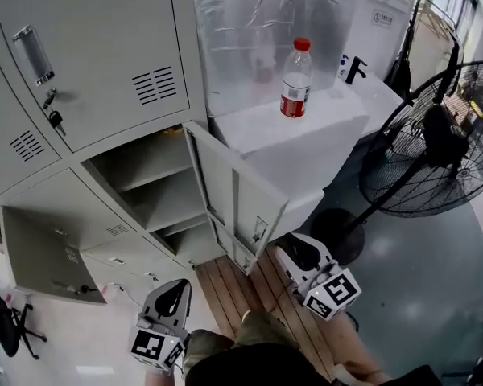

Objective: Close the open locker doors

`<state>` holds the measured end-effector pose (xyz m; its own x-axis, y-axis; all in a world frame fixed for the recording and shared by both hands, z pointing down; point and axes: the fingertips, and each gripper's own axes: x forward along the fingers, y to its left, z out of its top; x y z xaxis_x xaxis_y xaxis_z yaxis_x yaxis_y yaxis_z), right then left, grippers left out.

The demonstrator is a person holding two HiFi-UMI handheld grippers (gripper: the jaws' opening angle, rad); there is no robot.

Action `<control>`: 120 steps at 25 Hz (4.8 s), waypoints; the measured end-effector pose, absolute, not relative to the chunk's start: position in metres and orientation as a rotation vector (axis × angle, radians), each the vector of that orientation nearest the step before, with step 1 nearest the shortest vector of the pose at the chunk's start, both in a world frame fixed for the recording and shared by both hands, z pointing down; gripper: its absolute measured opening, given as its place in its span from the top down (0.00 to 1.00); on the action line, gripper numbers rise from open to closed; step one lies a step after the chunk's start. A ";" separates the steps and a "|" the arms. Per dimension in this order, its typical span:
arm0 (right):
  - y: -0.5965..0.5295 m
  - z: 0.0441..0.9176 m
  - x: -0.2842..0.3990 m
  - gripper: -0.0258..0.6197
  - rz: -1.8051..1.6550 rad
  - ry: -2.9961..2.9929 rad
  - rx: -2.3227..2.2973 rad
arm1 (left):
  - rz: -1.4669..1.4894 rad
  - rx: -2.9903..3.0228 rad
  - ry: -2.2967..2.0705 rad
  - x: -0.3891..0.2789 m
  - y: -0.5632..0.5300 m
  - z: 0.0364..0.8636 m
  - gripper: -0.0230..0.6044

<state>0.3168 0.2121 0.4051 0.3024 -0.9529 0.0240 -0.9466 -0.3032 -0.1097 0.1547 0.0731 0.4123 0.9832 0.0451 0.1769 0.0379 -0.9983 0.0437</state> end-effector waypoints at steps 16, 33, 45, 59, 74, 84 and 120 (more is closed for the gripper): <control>0.182 0.390 0.317 0.74 -0.117 1.866 -2.517 | 0.264 3.042 -0.050 0.124 0.050 0.416 0.95; 0.142 0.388 0.256 0.74 -0.128 1.935 -2.515 | 0.219 2.989 -0.102 0.063 0.017 0.425 0.95; 0.099 0.386 0.210 0.74 -0.123 2.016 -2.462 | 0.170 2.975 -0.210 0.004 -0.008 0.425 0.95; 0.030 0.384 0.170 0.74 -0.114 2.271 -2.242 | 0.151 2.924 -0.449 -0.028 -0.037 0.428 0.95; -0.045 0.384 0.161 0.75 -0.097 2.460 -2.006 | 0.159 2.898 -0.646 -0.029 -0.068 0.423 0.95; -0.097 0.385 0.167 0.74 -0.094 2.562 -1.851 | 0.182 2.826 -0.816 -0.026 -0.088 0.422 0.95; -0.190 0.389 0.205 0.75 -0.151 2.677 -1.590 | 0.154 2.682 -1.174 -0.011 -0.115 0.435 0.95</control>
<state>0.2051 -0.1902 0.3890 -0.4795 -0.8771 0.0279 -0.8747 0.4751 -0.0957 -0.0106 -0.1154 0.4354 0.6774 -0.7136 0.1786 -0.7355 -0.6609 0.1491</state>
